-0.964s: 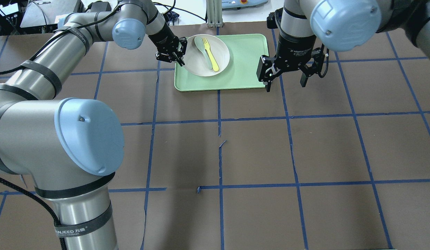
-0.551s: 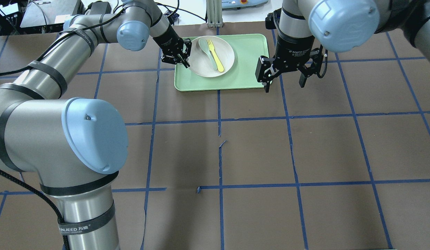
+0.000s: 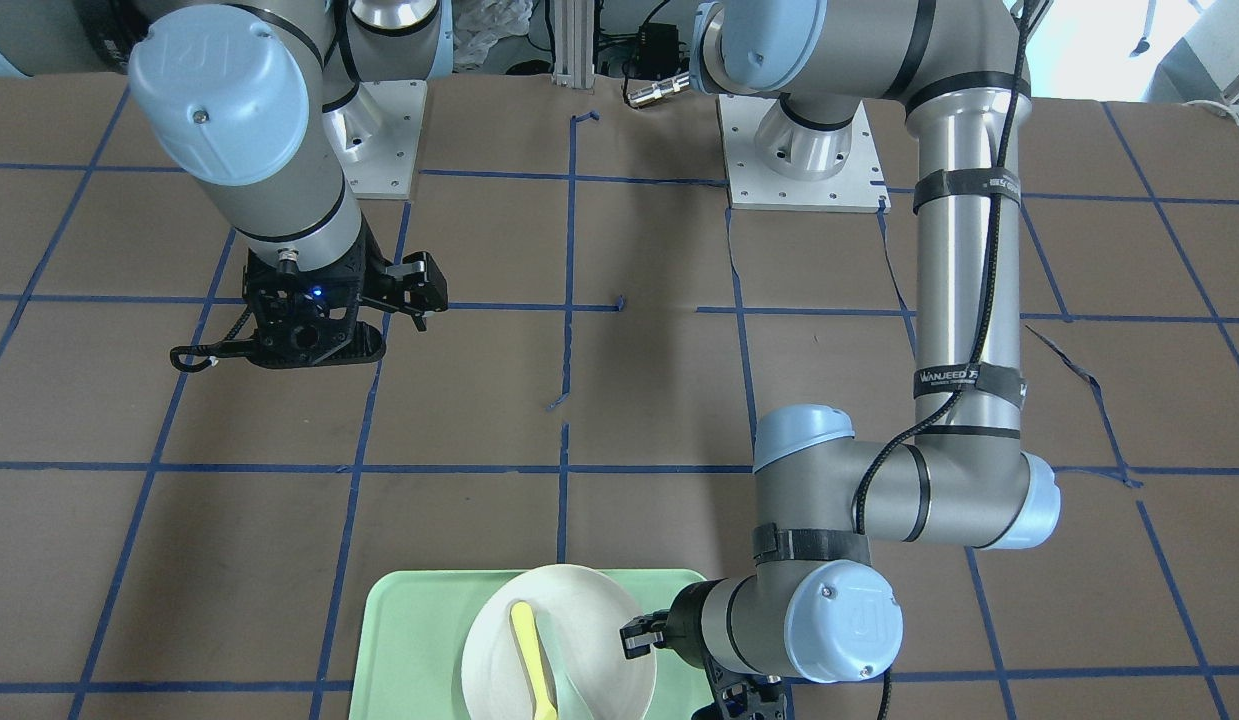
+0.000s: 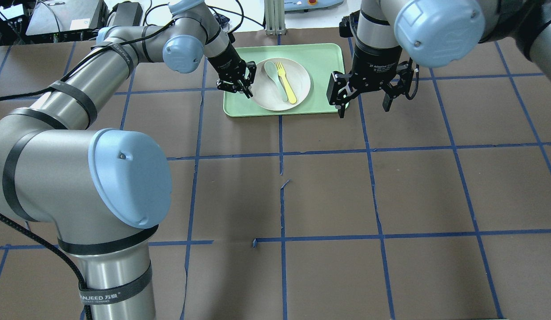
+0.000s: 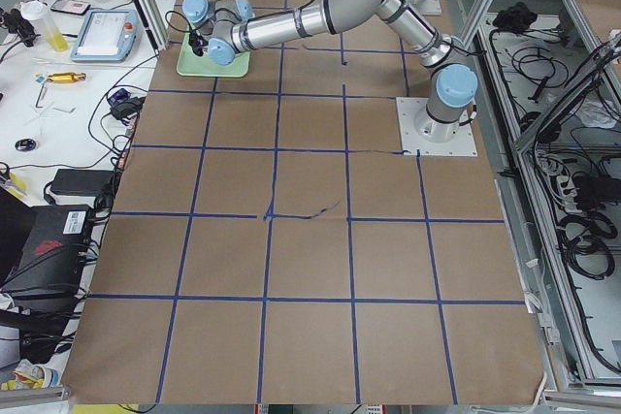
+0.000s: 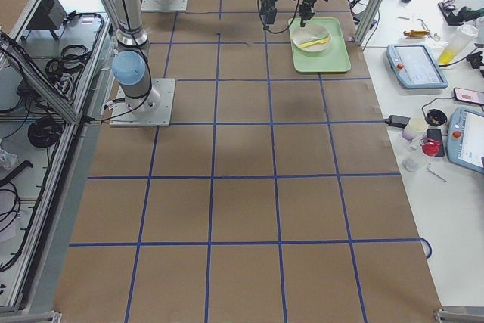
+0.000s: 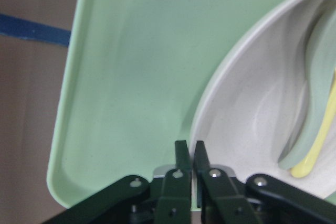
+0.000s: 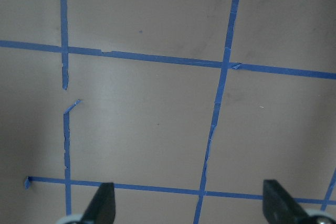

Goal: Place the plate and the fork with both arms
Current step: 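Open the left gripper to release the plate while the right gripper approaches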

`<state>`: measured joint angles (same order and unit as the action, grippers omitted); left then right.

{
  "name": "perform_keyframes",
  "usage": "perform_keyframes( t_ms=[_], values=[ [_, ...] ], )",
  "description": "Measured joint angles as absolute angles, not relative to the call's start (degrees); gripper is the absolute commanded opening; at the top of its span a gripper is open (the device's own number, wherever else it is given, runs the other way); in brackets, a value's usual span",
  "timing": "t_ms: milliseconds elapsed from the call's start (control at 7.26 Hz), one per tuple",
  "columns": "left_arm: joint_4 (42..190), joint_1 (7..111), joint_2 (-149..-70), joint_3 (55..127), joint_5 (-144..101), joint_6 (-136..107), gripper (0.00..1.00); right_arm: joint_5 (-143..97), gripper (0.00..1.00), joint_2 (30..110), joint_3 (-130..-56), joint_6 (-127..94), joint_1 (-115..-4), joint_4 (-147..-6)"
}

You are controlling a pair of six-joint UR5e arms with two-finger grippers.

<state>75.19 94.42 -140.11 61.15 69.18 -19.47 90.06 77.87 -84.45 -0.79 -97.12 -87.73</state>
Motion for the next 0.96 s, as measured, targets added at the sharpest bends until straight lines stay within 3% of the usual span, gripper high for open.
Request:
perform_keyframes(
  t_ms=[964],
  values=[
    [75.4,93.3,-130.1,69.6,82.2,-11.1,1.00,88.6,1.00,75.2,-84.8,2.7,-97.1,-100.4]
  ],
)
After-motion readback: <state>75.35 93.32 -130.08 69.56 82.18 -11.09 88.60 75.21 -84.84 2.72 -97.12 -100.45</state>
